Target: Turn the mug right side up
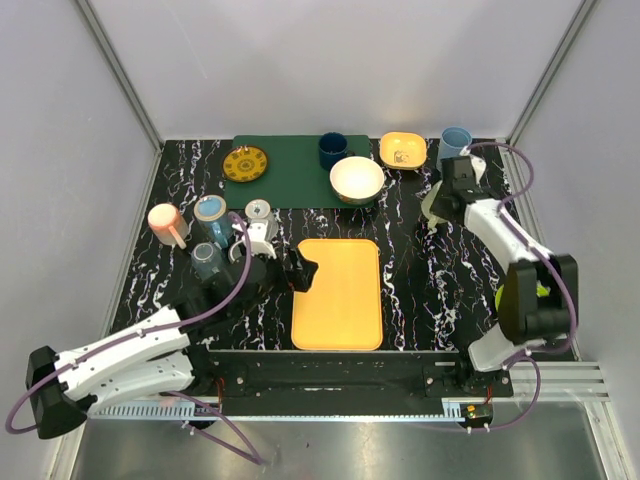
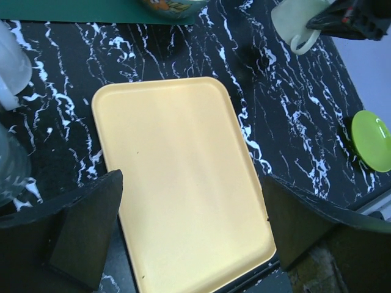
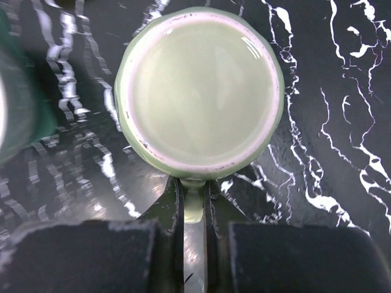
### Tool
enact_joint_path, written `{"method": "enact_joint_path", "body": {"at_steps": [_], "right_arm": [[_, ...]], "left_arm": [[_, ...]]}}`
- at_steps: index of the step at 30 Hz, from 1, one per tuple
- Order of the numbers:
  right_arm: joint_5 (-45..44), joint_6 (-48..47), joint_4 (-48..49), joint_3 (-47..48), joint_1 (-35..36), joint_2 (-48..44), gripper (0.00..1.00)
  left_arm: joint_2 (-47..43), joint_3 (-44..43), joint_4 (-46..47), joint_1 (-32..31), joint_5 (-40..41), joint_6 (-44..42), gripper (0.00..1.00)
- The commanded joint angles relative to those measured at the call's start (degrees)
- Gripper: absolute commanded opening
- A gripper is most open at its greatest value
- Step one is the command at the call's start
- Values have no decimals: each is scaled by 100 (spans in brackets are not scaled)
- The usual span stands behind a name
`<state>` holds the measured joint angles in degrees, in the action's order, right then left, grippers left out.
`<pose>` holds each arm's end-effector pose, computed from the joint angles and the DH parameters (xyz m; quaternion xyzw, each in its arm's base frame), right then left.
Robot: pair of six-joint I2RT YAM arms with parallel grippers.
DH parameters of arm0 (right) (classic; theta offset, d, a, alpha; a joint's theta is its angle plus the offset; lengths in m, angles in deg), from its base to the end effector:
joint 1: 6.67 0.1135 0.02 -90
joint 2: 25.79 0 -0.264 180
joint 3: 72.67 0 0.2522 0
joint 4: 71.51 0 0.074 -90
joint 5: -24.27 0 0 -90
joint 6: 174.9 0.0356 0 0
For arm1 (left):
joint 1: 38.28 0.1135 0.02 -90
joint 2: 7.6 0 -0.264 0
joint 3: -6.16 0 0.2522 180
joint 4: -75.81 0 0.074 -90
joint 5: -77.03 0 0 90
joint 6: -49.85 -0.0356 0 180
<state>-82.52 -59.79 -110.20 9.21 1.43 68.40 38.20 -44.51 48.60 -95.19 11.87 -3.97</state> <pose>0.3516 0.0397 0.2390 0.1861 0.9151 -0.0375 0.3558 0.1138 -0.1473 0.2838 0.0282 0.8196 -0.2718 0.5036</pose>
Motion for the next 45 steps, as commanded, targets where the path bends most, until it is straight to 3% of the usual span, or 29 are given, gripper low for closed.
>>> {"method": "enact_joint_path", "body": {"at_steps": [1,3,7,9,15,17,18,21,24,27,35,40,45], "right_arm": [[552,477,322,-35,-28,-1384,0],[904,600,391,-254,-19,-1999,0],[2924,1259,1374,-1262,-19,-3412,0],[3810,1740,1999,-1537,-19,-3749,0],[5211,2700,3107,-2056,-1,-4523,0],[5397,2877,3518,-2241,95,-4673,0],[5424,3017,3565,-2302,191,-4699,0],[5512,3324,3907,-2627,280,-4813,0],[5625,3667,4504,-2970,350,-4875,0],[5600,3520,4365,-2997,429,-4893,0],[5661,3422,4330,-2883,614,-4814,0],[5679,3352,4303,-2962,711,-4787,0],[5766,3195,4277,-3024,816,-4805,0]], "left_arm": [[288,-44,844,65,-286,240,99],[394,-88,1080,92,-444,354,99],[412,25,1923,285,-971,582,99],[386,130,2624,477,-1542,802,99],[1060,228,4575,865,-3176,1654,99],[1386,280,5357,874,-3746,2074,99],[1744,376,6293,874,-3898,2233,99],[2404,430,7536,883,-4083,2849,99],[3054,343,8504,883,-4171,3280,99],[3556,132,9095,874,-4303,3579,99],[3910,-220,9150,883,-4234,3589,84],[4068,-396,9326,892,-4242,3711,58],[4279,-510,9615,892,-4215,3887,48]]}}
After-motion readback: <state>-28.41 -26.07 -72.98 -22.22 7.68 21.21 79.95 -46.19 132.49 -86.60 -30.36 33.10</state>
